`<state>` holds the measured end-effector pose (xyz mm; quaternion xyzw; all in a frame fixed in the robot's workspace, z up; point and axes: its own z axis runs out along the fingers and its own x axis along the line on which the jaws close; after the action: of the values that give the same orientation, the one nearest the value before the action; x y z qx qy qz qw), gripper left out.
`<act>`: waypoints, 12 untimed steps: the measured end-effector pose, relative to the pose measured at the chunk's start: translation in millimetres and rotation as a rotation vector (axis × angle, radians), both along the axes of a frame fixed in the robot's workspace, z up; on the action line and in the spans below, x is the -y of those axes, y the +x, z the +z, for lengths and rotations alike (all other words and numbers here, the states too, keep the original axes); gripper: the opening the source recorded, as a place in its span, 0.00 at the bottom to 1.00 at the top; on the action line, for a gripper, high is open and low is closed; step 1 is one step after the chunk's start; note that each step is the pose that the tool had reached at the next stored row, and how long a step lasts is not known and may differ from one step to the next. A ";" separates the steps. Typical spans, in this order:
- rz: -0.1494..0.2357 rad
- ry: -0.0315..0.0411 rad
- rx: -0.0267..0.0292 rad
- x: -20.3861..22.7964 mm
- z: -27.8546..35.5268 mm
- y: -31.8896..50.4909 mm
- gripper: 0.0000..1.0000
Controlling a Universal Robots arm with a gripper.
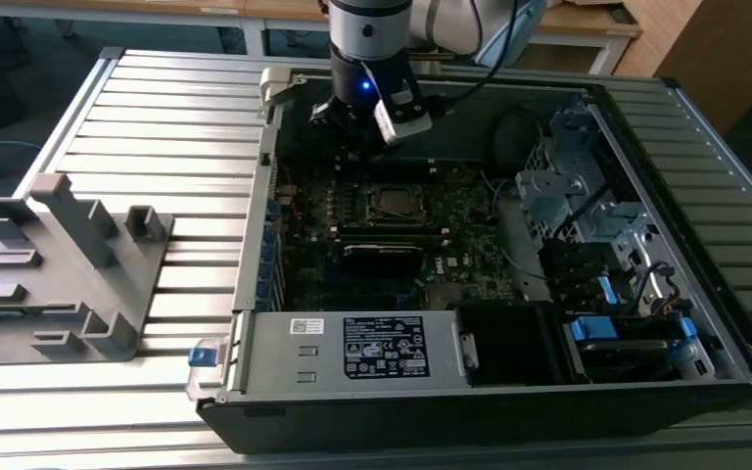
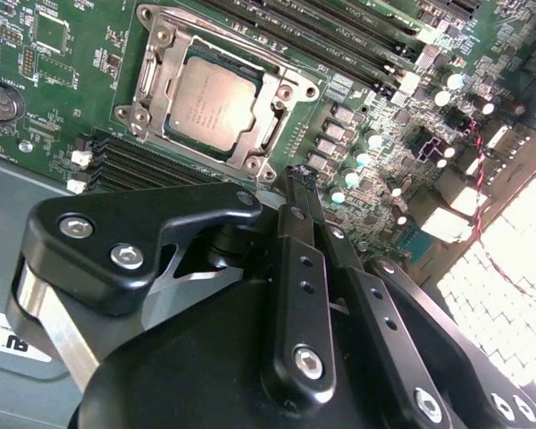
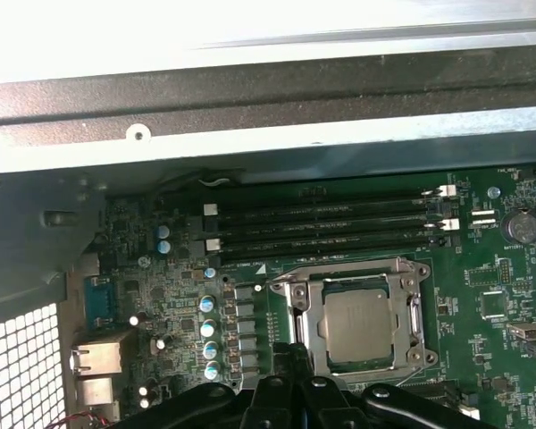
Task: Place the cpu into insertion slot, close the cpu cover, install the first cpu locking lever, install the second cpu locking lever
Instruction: 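Install the first cpu locking lever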
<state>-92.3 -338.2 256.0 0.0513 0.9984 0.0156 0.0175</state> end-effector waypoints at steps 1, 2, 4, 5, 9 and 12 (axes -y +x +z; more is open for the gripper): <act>0.000 0.0001 0.0000 0.0 0.0 -0.7 0.10; 0.000 0.0000 0.0000 0.0 0.0 -1.7 0.10; 0.000 0.0000 0.0000 0.0 -0.1 -3.8 0.10; 0.000 0.0000 0.0000 0.0 -0.1 -5.3 0.10; 0.000 0.0000 0.0000 -0.1 -0.3 -8.1 0.10; 0.000 0.0000 0.0000 0.0 -0.3 -8.2 0.10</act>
<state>-100.5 -338.2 255.7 0.0511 0.9984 0.0156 0.0174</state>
